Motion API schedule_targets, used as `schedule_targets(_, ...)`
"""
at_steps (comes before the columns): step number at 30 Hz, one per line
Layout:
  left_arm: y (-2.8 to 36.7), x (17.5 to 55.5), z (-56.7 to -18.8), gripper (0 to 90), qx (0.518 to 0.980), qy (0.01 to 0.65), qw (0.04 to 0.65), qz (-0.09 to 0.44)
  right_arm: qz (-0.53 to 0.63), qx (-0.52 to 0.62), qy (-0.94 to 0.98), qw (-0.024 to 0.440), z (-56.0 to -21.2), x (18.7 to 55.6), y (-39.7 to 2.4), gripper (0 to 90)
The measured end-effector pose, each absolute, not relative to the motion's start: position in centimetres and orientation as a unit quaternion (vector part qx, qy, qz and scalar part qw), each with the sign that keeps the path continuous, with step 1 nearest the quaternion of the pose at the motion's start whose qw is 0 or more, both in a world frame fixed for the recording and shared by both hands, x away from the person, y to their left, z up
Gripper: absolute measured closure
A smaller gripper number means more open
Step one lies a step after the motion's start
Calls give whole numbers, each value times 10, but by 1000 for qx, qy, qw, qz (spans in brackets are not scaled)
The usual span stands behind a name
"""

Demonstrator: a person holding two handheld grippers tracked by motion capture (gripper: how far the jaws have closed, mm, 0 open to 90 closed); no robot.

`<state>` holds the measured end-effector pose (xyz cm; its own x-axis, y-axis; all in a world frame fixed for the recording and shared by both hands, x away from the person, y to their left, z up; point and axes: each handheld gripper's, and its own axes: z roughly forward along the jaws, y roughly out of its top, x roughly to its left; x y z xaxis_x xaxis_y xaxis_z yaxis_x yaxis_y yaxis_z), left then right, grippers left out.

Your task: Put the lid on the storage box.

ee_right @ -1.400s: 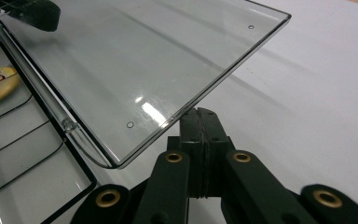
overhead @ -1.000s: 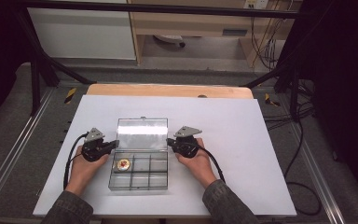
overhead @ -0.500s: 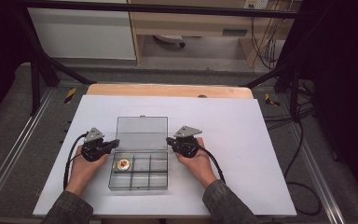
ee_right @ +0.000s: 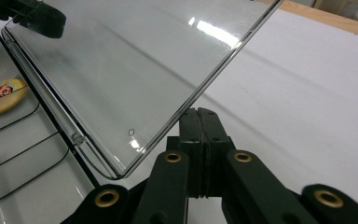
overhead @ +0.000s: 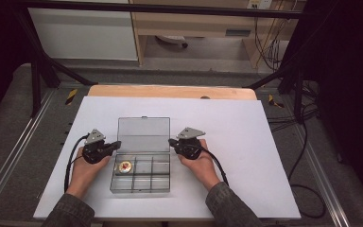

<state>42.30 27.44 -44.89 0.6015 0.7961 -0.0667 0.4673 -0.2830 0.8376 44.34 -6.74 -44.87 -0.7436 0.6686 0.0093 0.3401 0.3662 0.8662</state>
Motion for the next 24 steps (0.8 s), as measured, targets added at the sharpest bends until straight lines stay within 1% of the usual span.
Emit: schedule_targets(24,274,422,-447,900,776,401,446,194,477,308,802,182,-444,442,-69,896)
